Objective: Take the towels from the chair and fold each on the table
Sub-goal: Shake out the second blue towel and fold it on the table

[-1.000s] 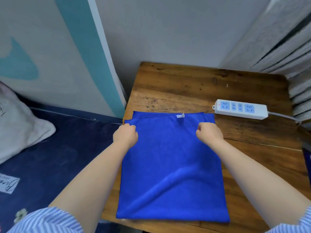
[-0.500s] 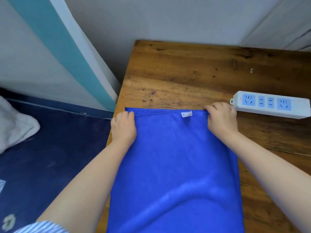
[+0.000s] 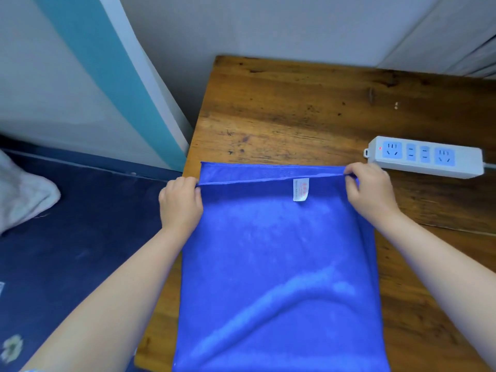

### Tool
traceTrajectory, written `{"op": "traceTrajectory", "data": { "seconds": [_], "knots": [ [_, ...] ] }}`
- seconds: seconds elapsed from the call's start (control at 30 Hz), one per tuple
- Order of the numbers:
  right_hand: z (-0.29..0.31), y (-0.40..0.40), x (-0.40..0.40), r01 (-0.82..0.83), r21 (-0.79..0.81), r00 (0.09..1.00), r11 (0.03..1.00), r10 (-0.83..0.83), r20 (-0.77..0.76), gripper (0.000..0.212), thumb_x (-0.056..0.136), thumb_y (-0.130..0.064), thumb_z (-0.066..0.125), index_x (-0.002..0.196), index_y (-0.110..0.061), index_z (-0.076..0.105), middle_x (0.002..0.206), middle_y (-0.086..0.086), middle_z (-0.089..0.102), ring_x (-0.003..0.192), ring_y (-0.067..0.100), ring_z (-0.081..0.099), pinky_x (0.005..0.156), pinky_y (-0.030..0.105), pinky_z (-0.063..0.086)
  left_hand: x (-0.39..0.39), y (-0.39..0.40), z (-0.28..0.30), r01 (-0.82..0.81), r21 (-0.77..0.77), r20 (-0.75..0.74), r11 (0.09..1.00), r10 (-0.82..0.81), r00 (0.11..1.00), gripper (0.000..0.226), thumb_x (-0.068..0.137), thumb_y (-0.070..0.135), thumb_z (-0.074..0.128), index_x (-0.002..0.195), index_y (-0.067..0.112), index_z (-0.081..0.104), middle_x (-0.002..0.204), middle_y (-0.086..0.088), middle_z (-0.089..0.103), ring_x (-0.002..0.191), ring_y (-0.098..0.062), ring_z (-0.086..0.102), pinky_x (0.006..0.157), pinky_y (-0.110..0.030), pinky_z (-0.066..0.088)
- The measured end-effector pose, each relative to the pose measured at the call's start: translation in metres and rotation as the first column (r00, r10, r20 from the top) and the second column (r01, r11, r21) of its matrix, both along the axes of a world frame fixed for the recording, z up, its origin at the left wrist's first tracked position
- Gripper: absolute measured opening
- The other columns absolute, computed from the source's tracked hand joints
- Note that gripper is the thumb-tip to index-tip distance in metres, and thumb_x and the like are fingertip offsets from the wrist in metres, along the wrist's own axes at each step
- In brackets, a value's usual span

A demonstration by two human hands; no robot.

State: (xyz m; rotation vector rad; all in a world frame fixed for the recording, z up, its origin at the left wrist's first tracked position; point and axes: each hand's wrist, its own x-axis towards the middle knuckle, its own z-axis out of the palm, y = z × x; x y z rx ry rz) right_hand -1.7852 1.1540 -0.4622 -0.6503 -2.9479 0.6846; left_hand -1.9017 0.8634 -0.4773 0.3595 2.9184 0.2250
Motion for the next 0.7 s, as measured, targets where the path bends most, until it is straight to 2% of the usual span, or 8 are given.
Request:
{"op": "traceTrajectory", "data": {
  "seconds": [0.07, 0.13, 0.17, 0.23, 0.33, 0.43, 0.53, 0.7],
  "knots": [
    [0.015, 0.002, 0.008, 0.081, -0.226, 0.994, 0.971, -0.062, 0.091, 0.013, 0.087, 0.003, 0.048, 0.087, -0.002, 0.060, 0.080, 0.014, 0.059, 0.078, 0.029, 0.052, 0.066, 0.028, 0.034, 0.003, -0.001, 0.009, -0.046, 0.218, 0.101, 0.975, 0.024, 0.995, 0.022, 0.095, 0.008, 0.041, 0.103, 0.000, 0.060, 0.099, -0.014, 0.062, 0.095, -0.032, 0.054, 0.077, -0.035, 0.038],
    [0.024, 0.006, 0.016, 0.200, -0.386, 0.960, 0.900, -0.100, 0.262, 0.017, 0.086, 0.005, 0.047, 0.077, -0.007, 0.055, 0.068, 0.008, 0.052, 0.064, 0.024, 0.047, 0.052, 0.021, 0.038, 0.001, -0.002, 0.019, -0.168, 0.374, 0.271, 0.912, 0.065, 0.960, 0.020, 0.096, 0.007, 0.039, 0.097, 0.004, 0.058, 0.087, -0.007, 0.058, 0.085, -0.024, 0.050, 0.064, -0.029, 0.034],
    [0.026, 0.008, 0.020, 0.259, -0.425, 0.932, 0.867, -0.109, 0.345, 0.019, 0.085, 0.006, 0.046, 0.073, -0.006, 0.053, 0.063, 0.006, 0.049, 0.057, 0.023, 0.045, 0.043, 0.015, 0.040, -0.001, -0.001, 0.022, -0.226, 0.413, 0.352, 0.882, 0.074, 0.933, 0.018, 0.096, 0.007, 0.039, 0.093, 0.006, 0.057, 0.080, -0.004, 0.055, 0.081, -0.022, 0.047, 0.059, -0.026, 0.032],
    [0.027, 0.012, 0.023, 0.364, -0.440, 0.878, 0.821, -0.144, 0.457, 0.024, 0.085, 0.004, 0.045, 0.065, -0.006, 0.052, 0.060, 0.006, 0.046, 0.049, 0.021, 0.046, 0.037, 0.013, 0.043, -0.008, 0.005, 0.028, -0.215, 0.404, 0.380, 0.889, 0.051, 0.924, 0.017, 0.096, 0.008, 0.042, 0.093, 0.006, 0.059, 0.076, -0.004, 0.053, 0.081, -0.022, 0.046, 0.056, -0.024, 0.029],
    [0.025, 0.017, 0.019, 0.391, -0.267, 0.845, 0.881, -0.229, 0.483, 0.026, 0.084, -0.001, 0.045, 0.061, -0.011, 0.052, 0.068, 0.008, 0.052, 0.056, 0.025, 0.052, 0.049, 0.026, 0.047, -0.019, 0.019, 0.030, -0.083, 0.272, 0.259, 0.959, 0.010, 0.966, 0.021, 0.095, 0.014, 0.048, 0.103, 0.000, 0.062, 0.101, -0.014, 0.063, 0.099, -0.030, 0.054, 0.073, -0.027, 0.034],
    [0.022, 0.019, 0.009, 0.255, 0.016, 0.870, 0.967, -0.237, 0.431, 0.015, 0.084, -0.003, 0.045, 0.084, -0.006, 0.060, 0.088, 0.012, 0.058, 0.087, 0.033, 0.055, 0.067, 0.030, 0.039, -0.032, 0.031, 0.024, 0.006, 0.120, 0.168, 0.993, -0.026, 0.986, 0.022, 0.095, 0.017, 0.047, 0.106, 0.003, 0.061, 0.112, -0.015, 0.062, 0.107, -0.033, 0.053, 0.082, -0.036, 0.043],
    [0.014, 0.020, -0.001, 0.182, 0.167, 0.894, 0.969, -0.234, 0.382, 0.018, 0.086, -0.002, 0.044, 0.094, -0.001, 0.060, 0.098, 0.019, 0.062, 0.095, 0.037, 0.057, 0.063, 0.029, 0.035, -0.041, 0.036, 0.018, 0.067, 0.008, 0.110, 0.998, -0.067, 0.992, 0.024, 0.096, 0.017, 0.044, 0.107, 0.003, 0.061, 0.114, -0.016, 0.055, 0.110, -0.033, 0.048, 0.083, -0.041, 0.045],
    [0.002, 0.018, -0.008, -0.034, 0.236, 0.939, 0.971, -0.050, 0.340, 0.013, 0.087, 0.005, 0.041, 0.082, 0.004, 0.053, 0.101, 0.022, 0.054, 0.096, 0.036, 0.051, 0.060, 0.029, 0.029, -0.050, 0.036, 0.010, 0.226, -0.138, 0.157, 0.964, -0.204, 0.966, 0.027, 0.098, 0.018, 0.040, 0.111, 0.002, 0.057, 0.116, -0.016, 0.053, 0.111, -0.033, 0.047, 0.085, -0.042, 0.044]
  ]
}}
